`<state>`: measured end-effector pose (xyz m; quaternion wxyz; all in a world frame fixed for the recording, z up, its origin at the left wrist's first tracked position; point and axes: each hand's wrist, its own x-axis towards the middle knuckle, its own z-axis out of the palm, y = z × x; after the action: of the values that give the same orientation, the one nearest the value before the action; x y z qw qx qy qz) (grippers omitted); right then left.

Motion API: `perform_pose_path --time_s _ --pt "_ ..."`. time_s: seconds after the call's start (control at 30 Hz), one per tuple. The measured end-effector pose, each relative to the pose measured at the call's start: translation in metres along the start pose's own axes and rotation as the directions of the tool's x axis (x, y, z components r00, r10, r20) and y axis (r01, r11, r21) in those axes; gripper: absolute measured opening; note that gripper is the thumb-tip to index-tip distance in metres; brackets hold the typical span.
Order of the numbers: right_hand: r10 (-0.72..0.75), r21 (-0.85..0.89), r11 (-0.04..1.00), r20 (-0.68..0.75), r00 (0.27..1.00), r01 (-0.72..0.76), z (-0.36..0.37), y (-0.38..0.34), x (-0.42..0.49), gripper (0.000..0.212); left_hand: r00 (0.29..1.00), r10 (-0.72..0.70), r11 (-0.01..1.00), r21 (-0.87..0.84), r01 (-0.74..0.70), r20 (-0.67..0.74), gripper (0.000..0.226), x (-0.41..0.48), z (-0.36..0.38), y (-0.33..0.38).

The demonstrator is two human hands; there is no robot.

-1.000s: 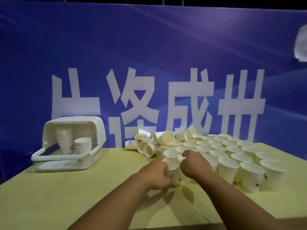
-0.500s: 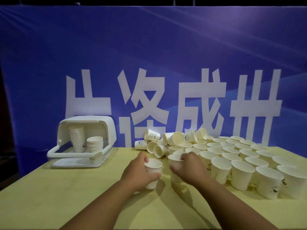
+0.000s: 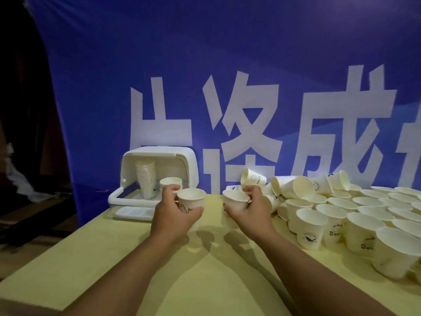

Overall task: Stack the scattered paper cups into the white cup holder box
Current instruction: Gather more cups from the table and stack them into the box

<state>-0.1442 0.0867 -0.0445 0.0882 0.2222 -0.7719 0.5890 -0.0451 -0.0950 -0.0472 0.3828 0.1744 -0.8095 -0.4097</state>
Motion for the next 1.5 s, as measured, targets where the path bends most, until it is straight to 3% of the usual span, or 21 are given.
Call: perform_pose_path --time_s 0.27,0.4,0.8,0.93,1.07,1.2,1.5 --pt "0.039 0.347 0.938 -0.048 0.998 -0.020 0.084 -0.032 0.069 0.089 0.946 0.017 0.954 -0.279 -0.113 -0.324 0.062 0.088 -0.031 -0.017" --pt "0.084 0.478 0.877 -0.065 0.994 -0.043 0.118 -0.048 0.106 0.086 0.924 0.010 0.940 -0.311 -0.139 -0.381 0.068 0.129 -0.040 -0.026" --pt "0.008 0.510 0.859 -0.081 0.997 0.035 0.141 -0.037 0.139 0.074 0.988 -0.013 0.958 -0.285 -0.031 -0.152 0.058 0.150 -0.022 -0.067" --pt "-0.046 0.506 0.859 -0.065 0.997 0.073 0.141 -0.039 0.139 0.075 0.999 -0.024 0.993 -0.117 0.021 -0.023 0.068 0.146 -0.019 -0.075" --pt "-0.068 0.501 0.860 -0.072 0.995 0.095 0.139 -0.039 0.139 0.075 0.997 -0.016 0.998 0.055 0.012 0.076 0.096 0.137 -0.023 -0.082" --pt "-0.079 0.488 0.864 -0.108 0.991 0.122 0.137 -0.040 0.140 0.075 0.977 -0.045 0.979 0.204 0.001 0.210 0.093 0.129 -0.024 -0.090" --pt "-0.201 0.357 0.919 0.060 0.978 0.167 0.161 -0.043 0.124 0.076 0.984 -0.043 0.984 0.180 0.012 0.170 0.075 0.127 -0.029 -0.097"
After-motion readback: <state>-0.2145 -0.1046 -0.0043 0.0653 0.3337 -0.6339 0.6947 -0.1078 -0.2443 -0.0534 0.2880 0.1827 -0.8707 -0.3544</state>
